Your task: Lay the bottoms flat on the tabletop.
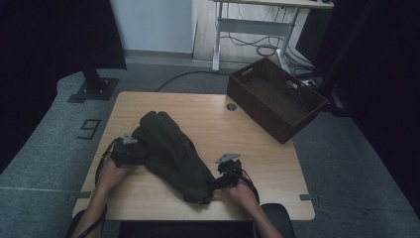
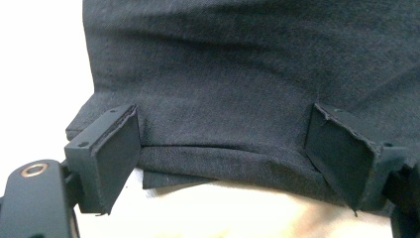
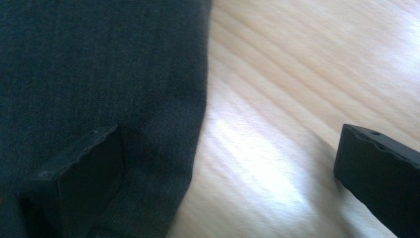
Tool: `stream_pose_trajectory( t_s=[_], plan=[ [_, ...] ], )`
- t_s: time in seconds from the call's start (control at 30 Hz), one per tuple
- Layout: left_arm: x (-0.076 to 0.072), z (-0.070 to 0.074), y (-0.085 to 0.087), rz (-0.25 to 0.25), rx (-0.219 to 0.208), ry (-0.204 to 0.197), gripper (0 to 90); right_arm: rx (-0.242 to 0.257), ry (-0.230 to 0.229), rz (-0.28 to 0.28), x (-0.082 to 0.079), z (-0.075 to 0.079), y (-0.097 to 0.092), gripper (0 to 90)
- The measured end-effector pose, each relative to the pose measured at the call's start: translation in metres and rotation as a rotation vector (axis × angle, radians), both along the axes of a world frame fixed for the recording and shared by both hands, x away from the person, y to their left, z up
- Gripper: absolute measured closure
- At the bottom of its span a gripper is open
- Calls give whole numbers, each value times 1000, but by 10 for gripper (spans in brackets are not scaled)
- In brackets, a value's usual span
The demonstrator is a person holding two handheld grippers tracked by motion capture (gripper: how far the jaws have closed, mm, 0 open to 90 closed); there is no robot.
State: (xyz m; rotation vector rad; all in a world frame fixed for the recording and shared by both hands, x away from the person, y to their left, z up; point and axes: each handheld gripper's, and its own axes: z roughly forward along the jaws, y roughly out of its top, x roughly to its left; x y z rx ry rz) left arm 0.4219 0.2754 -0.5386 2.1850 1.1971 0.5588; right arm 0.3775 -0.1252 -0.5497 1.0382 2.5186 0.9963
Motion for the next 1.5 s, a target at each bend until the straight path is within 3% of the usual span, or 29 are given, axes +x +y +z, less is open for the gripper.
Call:
stream_pose_trajectory(
  t_s=[0.2,0.4,1.03,1.2,1.37,1.43,1.5],
  plan=[
    [-15,0,-3,-23,-10,8,142,-4,4,-57,14,0,-16,0],
    [-29,-1,-8,-40,-45,34,142,-3,5,-116,30,0,-33,0],
    [-67,-1,-36,-124,-28,37,144,-1,-21,-229,64,0,-63,9],
    [-79,-2,-48,-156,-37,36,145,19,-18,-277,72,-1,-71,13],
    [-78,1,-47,-162,-42,38,157,35,-20,-278,73,-1,-73,58],
    [-79,8,-43,-157,-44,6,161,61,-9,-261,71,2,-75,147],
    [-81,16,-37,-153,-49,-38,159,81,-13,-262,68,7,-78,150]
  ],
)
